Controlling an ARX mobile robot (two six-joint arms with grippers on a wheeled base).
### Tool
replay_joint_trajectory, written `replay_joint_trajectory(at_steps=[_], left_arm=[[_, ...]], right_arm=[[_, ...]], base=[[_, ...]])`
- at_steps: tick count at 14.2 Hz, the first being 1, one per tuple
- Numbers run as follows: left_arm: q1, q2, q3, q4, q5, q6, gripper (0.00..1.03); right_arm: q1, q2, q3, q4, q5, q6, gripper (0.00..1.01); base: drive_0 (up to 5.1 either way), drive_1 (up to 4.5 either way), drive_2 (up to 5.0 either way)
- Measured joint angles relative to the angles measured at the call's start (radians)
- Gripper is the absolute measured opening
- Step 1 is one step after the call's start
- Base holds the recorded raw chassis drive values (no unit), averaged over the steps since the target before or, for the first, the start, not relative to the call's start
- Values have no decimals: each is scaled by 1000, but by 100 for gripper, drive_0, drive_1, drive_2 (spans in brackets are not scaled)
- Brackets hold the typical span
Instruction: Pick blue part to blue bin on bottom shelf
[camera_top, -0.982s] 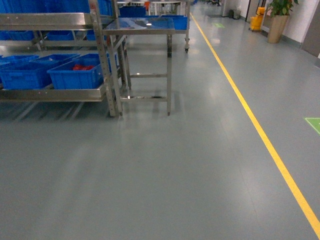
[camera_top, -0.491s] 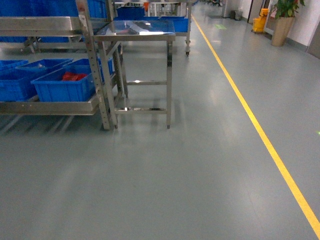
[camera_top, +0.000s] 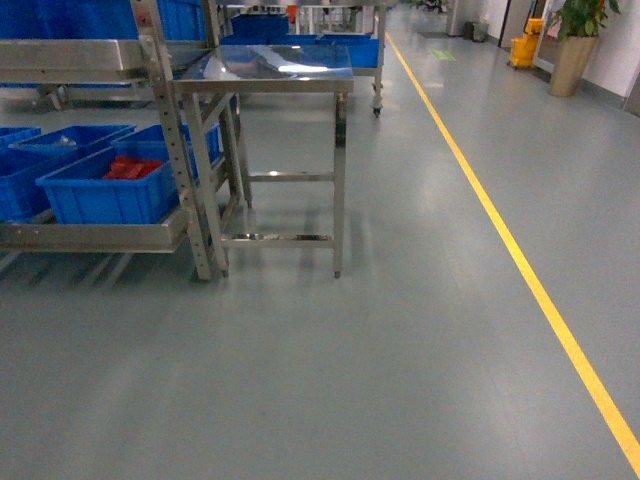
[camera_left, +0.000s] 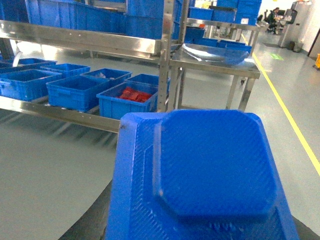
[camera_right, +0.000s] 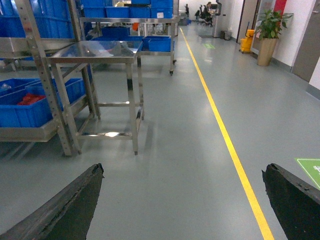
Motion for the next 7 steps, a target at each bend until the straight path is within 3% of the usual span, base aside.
replay_joint_trajectory(at_steps=[7], left_arm=[[0, 1, 0, -3, 1, 0, 43]], right_arm=[[0, 0, 0, -1, 0, 0, 98]], base=[[-8, 396, -413]])
